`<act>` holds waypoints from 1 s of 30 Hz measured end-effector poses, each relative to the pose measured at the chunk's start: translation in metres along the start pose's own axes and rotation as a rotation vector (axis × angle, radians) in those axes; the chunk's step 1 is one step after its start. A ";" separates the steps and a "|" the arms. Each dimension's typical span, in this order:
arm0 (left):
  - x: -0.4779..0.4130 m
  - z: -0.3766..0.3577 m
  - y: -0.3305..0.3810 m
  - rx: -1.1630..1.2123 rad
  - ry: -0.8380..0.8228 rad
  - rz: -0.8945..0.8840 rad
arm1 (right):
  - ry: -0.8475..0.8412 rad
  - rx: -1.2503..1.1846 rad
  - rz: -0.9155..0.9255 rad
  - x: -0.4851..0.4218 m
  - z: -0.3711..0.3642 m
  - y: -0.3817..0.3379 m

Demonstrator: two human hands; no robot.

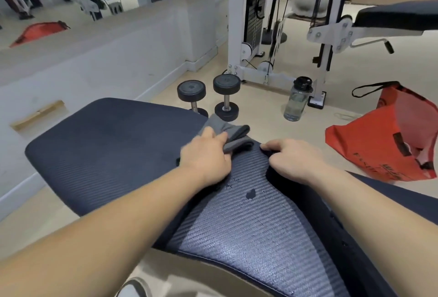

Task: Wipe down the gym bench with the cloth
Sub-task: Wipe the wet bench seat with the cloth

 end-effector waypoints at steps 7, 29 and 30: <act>0.038 0.012 -0.022 -0.077 -0.128 -0.312 | -0.001 0.012 0.024 0.000 -0.002 0.002; 0.092 -0.011 0.046 0.108 -0.206 -0.582 | 0.136 -0.330 0.021 0.006 0.009 0.039; 0.078 -0.005 0.036 0.086 -0.266 -0.629 | 0.132 -0.342 0.021 0.007 0.010 0.040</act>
Point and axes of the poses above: each hand's wrist, its own x-axis away from the middle knuckle, its own z-axis out of the back of the hand, y = z × x, the point moved 1 cm from there along -x, towards the middle knuckle, and after that the axes turned 5 degrees about x, right-handed, at the moved point
